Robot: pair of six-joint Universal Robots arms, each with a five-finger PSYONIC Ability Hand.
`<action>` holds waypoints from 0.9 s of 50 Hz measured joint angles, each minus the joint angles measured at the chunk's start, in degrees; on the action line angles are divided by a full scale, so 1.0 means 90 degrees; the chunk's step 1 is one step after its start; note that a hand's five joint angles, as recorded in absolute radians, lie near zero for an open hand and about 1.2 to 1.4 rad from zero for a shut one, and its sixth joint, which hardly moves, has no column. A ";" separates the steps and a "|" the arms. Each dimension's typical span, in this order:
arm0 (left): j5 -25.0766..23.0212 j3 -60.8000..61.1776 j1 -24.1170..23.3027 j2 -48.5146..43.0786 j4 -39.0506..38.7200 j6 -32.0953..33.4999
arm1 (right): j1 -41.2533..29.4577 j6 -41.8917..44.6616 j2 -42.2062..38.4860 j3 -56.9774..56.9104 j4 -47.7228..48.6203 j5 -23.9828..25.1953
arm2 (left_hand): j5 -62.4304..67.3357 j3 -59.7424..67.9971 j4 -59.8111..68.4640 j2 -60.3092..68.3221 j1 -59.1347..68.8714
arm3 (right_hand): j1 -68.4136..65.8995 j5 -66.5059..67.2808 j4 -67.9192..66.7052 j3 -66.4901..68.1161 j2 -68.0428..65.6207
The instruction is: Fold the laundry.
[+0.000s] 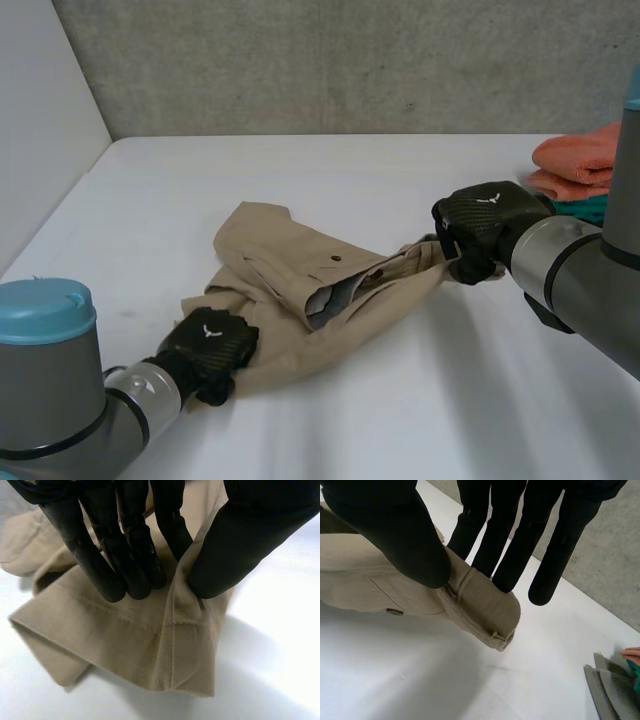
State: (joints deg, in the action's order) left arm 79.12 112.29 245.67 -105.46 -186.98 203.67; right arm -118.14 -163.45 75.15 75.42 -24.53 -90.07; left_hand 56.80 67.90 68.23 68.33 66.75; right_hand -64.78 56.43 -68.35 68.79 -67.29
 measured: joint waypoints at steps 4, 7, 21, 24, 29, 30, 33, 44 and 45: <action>0.0170 -0.0083 0.0060 0.0060 -0.0127 -0.0066 | 0.0045 0.0013 0.0015 -0.0050 -0.0092 -0.0035 | 0.0000 0.0006 0.0000 0.0003 0.0001 | 0.0000 0.0000 0.0000 0.0000 0.0000; 0.0048 -0.0161 0.0218 0.0460 -0.0051 -0.0163 | 0.0158 0.0188 0.0097 -0.0045 -0.0317 0.0002 | 0.0000 0.0005 0.0000 0.0003 0.0000 | 0.0000 0.0000 -0.0001 0.0000 0.0000; -0.0817 -0.0971 0.0664 0.1474 0.2701 0.0700 | 0.0550 0.4276 0.0400 0.1028 -0.3000 -0.0047 | 0.0000 0.0006 0.0001 0.0004 0.0001 | 0.0000 0.0005 -0.0001 0.0001 0.0000; -0.0671 -0.1177 0.0574 0.0731 0.3089 0.1313 | 0.0426 0.4633 0.0124 0.1167 -0.2824 -0.0248 | 0.0000 0.0006 0.0002 0.0004 0.0000 | 0.0000 0.0154 -0.0001 0.0001 0.0000; -0.0376 -0.1931 0.0476 -0.0306 0.3042 0.1777 | 0.0171 0.4547 -0.0430 0.0736 -0.2403 -0.0449 | 0.0000 0.0010 0.0002 0.0004 0.0000 | 0.0000 0.0218 -0.0001 0.0001 0.0000; -0.0330 -0.2127 0.0466 -0.0433 0.2982 0.1793 | 0.0138 0.4494 -0.0515 0.0597 -0.2334 -0.0473 | 0.0000 0.0016 0.0003 0.0004 0.0000 | 0.0000 0.0228 -0.0001 0.0001 0.0000; -0.0222 -0.3031 0.0437 -0.0673 0.2613 0.1648 | 0.0038 0.4126 -0.0806 -0.0277 -0.2036 -0.0580 | 0.0000 0.0020 0.0004 0.0004 0.0000 | 0.0000 0.0237 -0.0001 0.0000 0.0000; 0.0442 -0.6944 0.0437 -0.0223 0.0299 -0.0247 | 0.0231 0.1395 -0.0804 -0.3715 0.0359 -0.0768 | 0.0000 0.0023 0.0008 0.0022 0.0000 | 0.0000 0.0258 -0.0004 0.0001 0.0000; 0.0569 -0.7236 0.0450 -0.0218 0.0174 -0.0405 | 0.0292 0.1090 -0.0718 -0.3787 0.0805 -0.0776 | 0.0000 0.0023 0.0008 0.0022 0.0000 | 0.0000 0.0258 -0.0004 0.0001 0.0000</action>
State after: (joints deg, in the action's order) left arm 84.23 47.17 249.71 -107.42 -185.42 200.02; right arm -115.51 -153.64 68.68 41.34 -17.28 -97.05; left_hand 56.80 68.11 68.30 68.53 66.75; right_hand -64.78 58.76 -68.38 68.80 -67.29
